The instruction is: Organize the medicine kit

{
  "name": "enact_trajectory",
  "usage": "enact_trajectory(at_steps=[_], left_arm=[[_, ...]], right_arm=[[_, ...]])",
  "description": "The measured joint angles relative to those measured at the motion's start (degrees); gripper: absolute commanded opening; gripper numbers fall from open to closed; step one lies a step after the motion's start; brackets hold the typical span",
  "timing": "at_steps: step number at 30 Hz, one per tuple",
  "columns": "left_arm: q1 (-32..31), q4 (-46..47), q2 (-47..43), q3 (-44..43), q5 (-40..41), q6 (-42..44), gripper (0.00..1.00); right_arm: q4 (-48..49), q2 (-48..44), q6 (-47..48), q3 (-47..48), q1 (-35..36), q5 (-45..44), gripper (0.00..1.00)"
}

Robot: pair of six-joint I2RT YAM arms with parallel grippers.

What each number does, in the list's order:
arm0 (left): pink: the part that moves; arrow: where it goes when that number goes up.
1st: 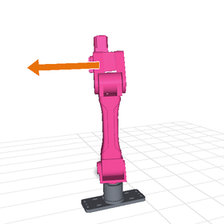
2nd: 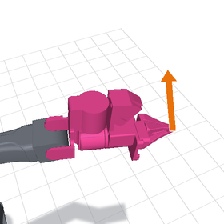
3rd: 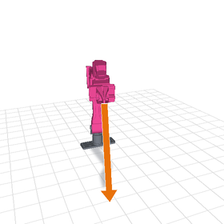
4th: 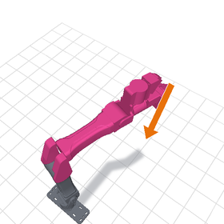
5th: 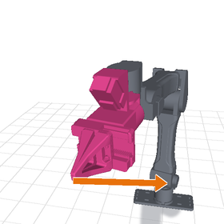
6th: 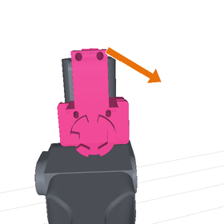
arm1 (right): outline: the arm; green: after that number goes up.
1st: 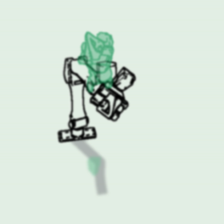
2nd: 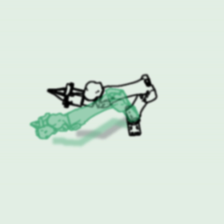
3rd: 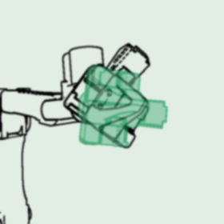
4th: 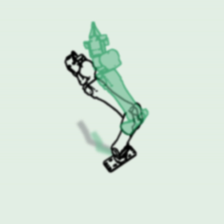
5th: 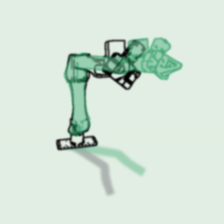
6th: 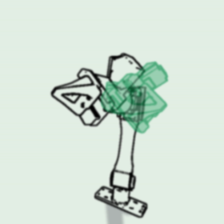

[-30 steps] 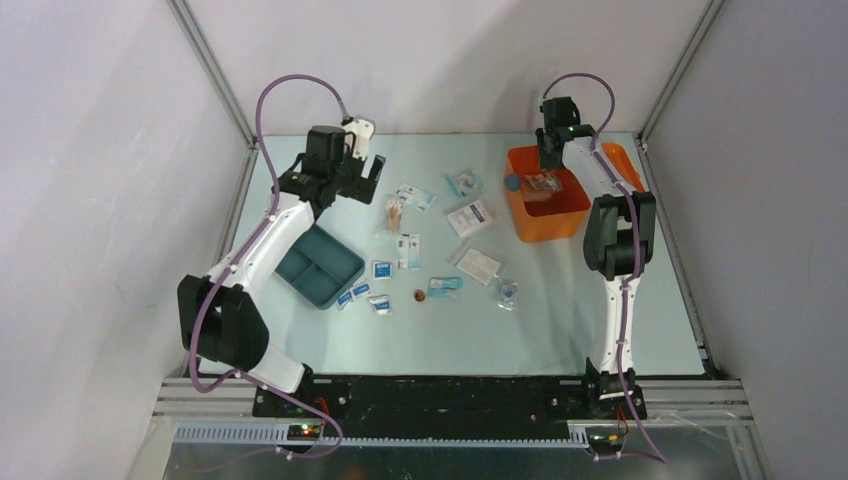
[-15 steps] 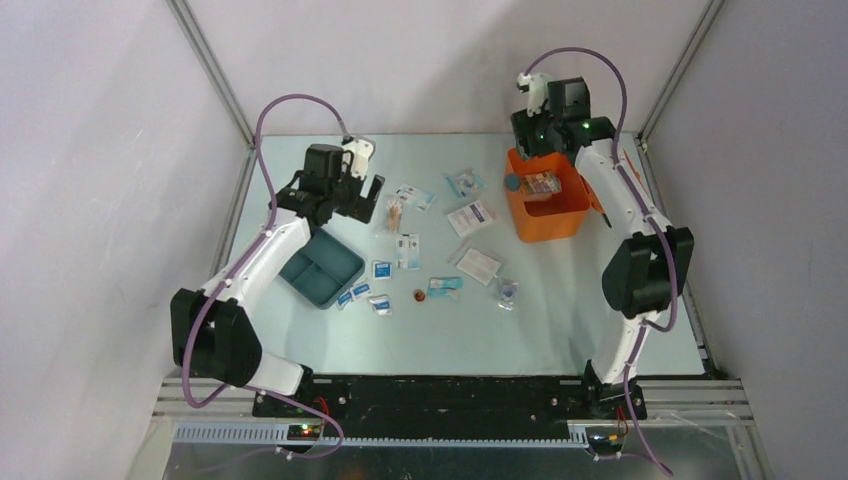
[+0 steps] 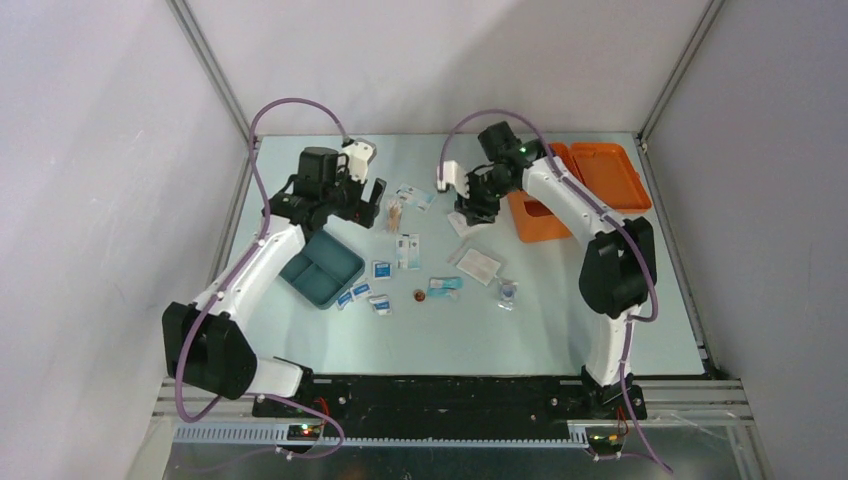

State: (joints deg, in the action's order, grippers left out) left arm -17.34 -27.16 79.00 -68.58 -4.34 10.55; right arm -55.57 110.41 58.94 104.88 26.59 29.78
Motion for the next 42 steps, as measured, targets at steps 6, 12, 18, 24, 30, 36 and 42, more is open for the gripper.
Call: enact_trajectory(at_steps=[6,12,18,24,30,36,42], left_arm=[[0.0,0.0,-1.1,0.7,-0.4,-0.1,1.00],[0.0,-0.2,-2.7,1.5,-0.4,0.0,1.00],[0.0,-0.3,-3.1,2.3,-0.4,0.0,1.00],[0.0,-0.3,-3.1,2.3,-0.4,0.0,1.00],[0.0,-0.3,-3.1,2.3,-0.4,-0.1,1.00],[0.0,-0.3,-2.9,2.3,-0.4,-0.3,1.00],[0.0,-0.3,-1.4,2.3,-0.4,-1.2,1.00]], right_arm=[[2.9,2.5,13.2,-8.6,0.4,-3.7,0.48],[8.6,5.4,17.9,-11.6,0.6,-7.9,0.49],[13.1,9.0,18.4,-11.4,0.6,-11.9,0.49],[16.5,11.9,19.4,-11.5,0.6,-15.1,0.37],[24.7,12.0,18.9,-13.5,1.2,-19.5,0.02],[27.1,10.3,14.5,-14.6,1.4,-18.9,0.00],[23.0,3.4,4.5,-11.0,0.9,-12.5,0.00]])
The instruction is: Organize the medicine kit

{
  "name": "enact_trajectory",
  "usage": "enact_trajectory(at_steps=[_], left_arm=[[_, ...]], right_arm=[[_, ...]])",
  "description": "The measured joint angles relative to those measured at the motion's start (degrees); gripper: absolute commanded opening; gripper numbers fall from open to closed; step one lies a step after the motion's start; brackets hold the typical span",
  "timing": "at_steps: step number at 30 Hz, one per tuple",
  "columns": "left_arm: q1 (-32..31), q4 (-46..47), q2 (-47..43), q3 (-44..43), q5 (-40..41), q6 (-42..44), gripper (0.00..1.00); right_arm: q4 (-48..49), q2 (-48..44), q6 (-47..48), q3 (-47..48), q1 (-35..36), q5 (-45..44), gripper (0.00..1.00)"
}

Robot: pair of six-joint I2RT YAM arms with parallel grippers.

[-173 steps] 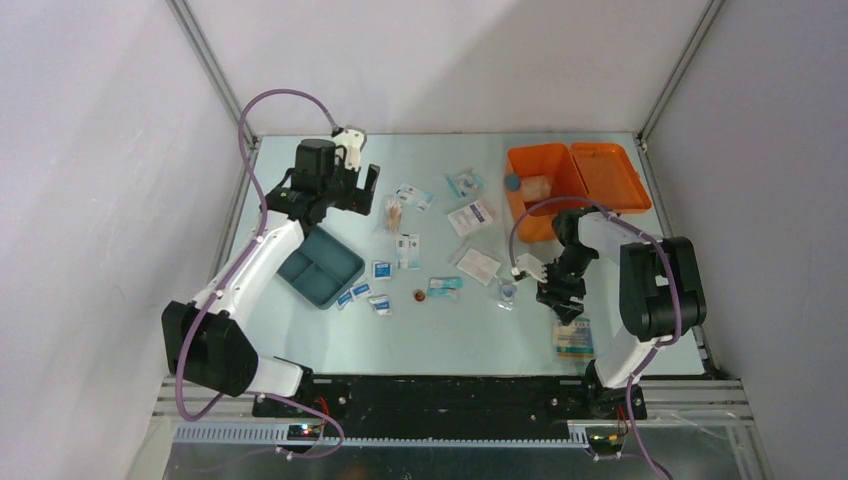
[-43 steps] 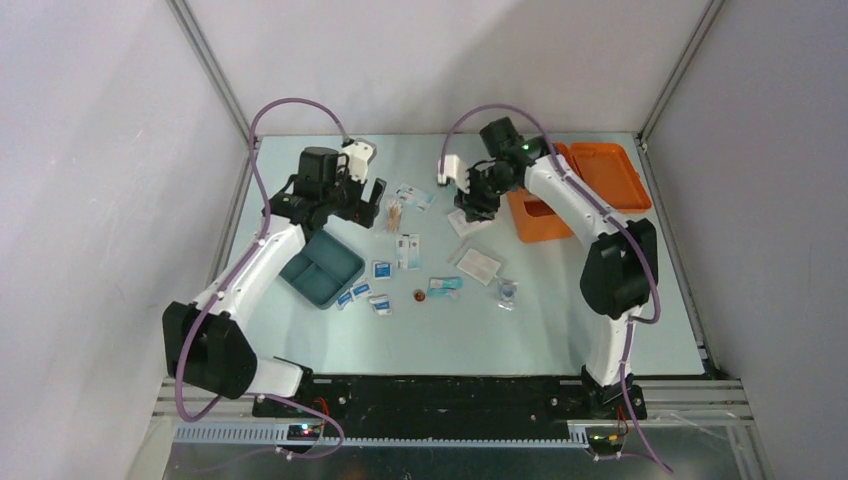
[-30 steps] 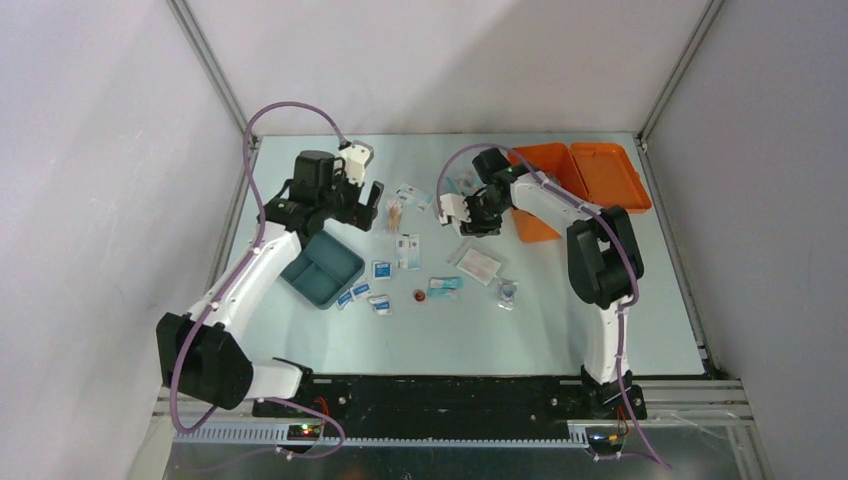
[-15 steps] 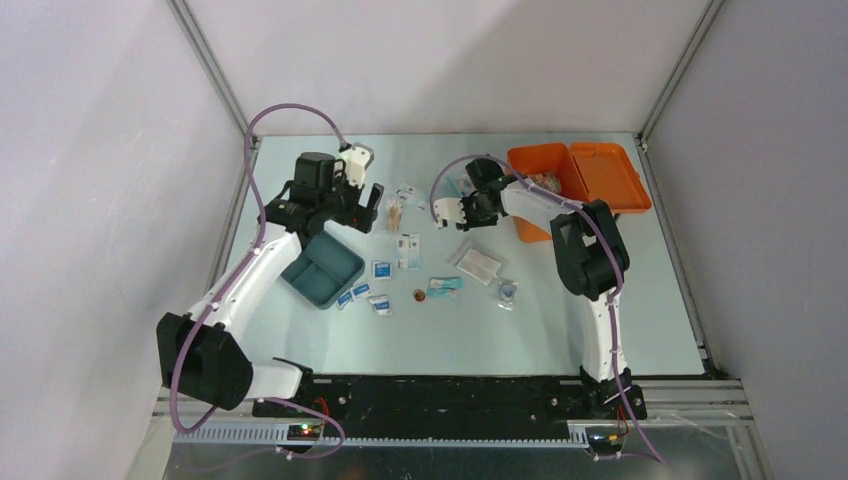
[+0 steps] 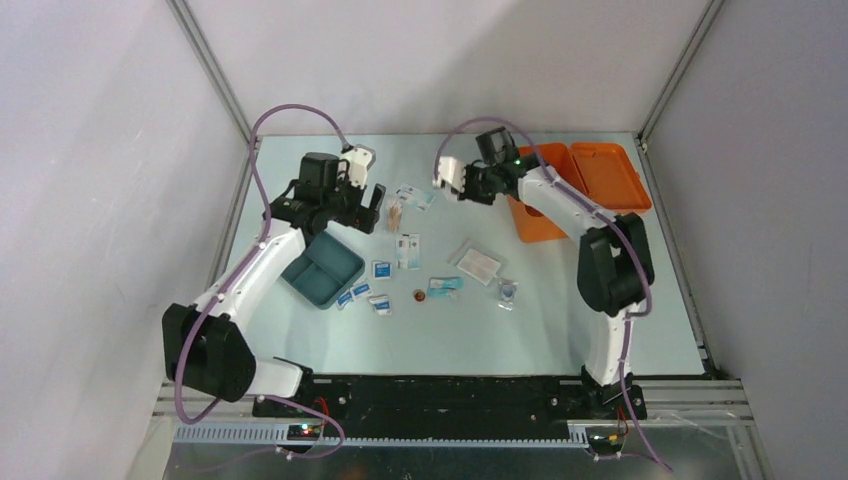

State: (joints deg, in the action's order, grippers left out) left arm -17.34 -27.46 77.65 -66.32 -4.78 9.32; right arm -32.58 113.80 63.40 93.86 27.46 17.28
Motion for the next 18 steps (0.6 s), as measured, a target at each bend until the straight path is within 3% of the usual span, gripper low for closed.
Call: enact_trajectory(at_steps=[9,13,18], left_arm=[[0.0,0.0,3.2,-1.3,0.0,-0.7,1.00],[0.0,0.0,4.2,-2.2,0.0,-0.9,1.00],[0.0,0.0,5.5,-4.0,0.0,-0.9,1.00]], right_arm=[[-4.5,-13.2,-12.3,8.3,-1.8,6.6,0.00],[-7.3,-16.9,-11.7,8.3,-5.8,6.5,0.00],[-9.1,-21.2,-3.9,2.0,-13.5,5.0,0.00]])
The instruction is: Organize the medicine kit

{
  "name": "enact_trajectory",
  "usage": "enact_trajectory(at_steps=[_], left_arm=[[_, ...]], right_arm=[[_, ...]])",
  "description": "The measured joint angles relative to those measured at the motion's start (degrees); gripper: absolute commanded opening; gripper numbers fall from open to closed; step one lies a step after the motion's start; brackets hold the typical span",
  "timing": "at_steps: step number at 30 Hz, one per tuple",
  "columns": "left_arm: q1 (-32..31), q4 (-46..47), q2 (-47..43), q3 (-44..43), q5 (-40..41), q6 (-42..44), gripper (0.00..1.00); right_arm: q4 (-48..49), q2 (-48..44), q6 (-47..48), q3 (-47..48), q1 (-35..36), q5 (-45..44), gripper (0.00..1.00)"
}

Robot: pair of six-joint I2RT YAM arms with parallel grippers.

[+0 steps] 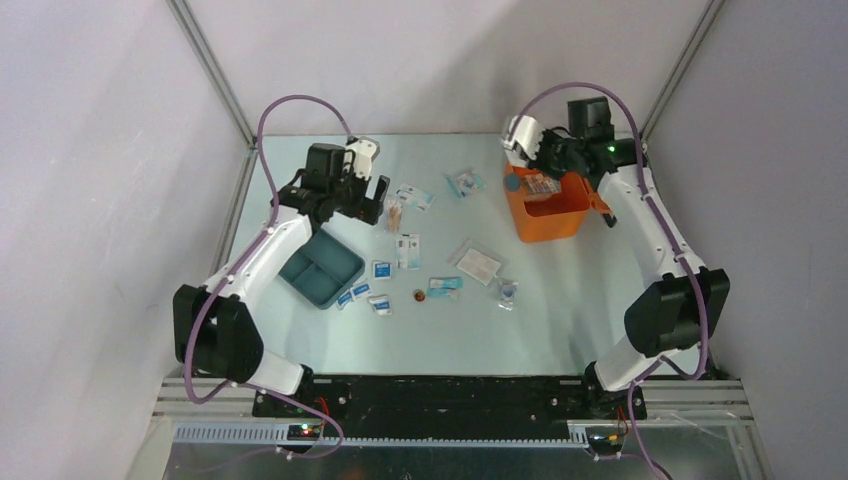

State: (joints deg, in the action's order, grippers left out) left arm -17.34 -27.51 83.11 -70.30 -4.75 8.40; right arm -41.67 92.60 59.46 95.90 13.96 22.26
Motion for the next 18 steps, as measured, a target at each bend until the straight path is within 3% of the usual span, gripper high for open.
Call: enact_trajectory(at_steps=[8,18], left_arm=[[0.0,0.0,1.3,-1.6,0.1,0.0,1.00],[0.0,0.0,1.3,-1.5,1.1,0.2,1.00]], right_arm=[[-6.0,2.1,12.6,-3.1,-5.3,-2.6,0.00],[-8.0,11.4,15.5,-1.5,-3.3,-8.5,0.00]])
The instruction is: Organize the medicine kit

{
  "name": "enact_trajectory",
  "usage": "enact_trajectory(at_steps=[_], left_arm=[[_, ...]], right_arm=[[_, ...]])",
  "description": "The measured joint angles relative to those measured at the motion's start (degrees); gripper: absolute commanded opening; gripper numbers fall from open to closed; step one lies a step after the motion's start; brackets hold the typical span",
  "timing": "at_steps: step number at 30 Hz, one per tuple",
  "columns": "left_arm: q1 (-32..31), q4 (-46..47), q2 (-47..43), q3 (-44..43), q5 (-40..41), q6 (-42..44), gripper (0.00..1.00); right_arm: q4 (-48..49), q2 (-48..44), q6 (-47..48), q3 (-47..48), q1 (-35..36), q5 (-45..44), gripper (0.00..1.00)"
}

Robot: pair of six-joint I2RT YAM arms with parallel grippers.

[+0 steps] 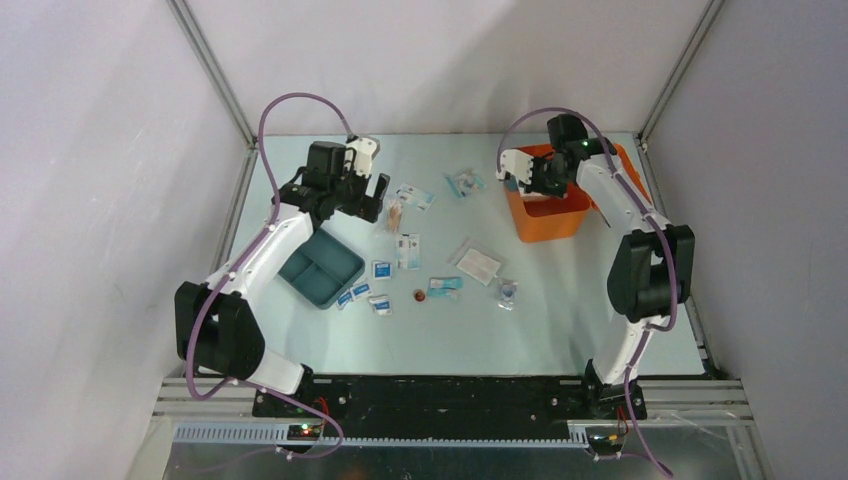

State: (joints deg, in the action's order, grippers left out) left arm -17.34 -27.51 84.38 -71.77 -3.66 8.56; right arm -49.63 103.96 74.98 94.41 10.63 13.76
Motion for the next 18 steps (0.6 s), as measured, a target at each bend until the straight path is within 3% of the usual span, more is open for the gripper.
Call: enact_trajectory(at_steps=[18], left_arm=[[0.0,0.0,0.0,0.0,0.4,-0.1,1.00]], right_arm=[[-1.3,4.7,-2.3,2.5,2.3,-9.2,0.00]])
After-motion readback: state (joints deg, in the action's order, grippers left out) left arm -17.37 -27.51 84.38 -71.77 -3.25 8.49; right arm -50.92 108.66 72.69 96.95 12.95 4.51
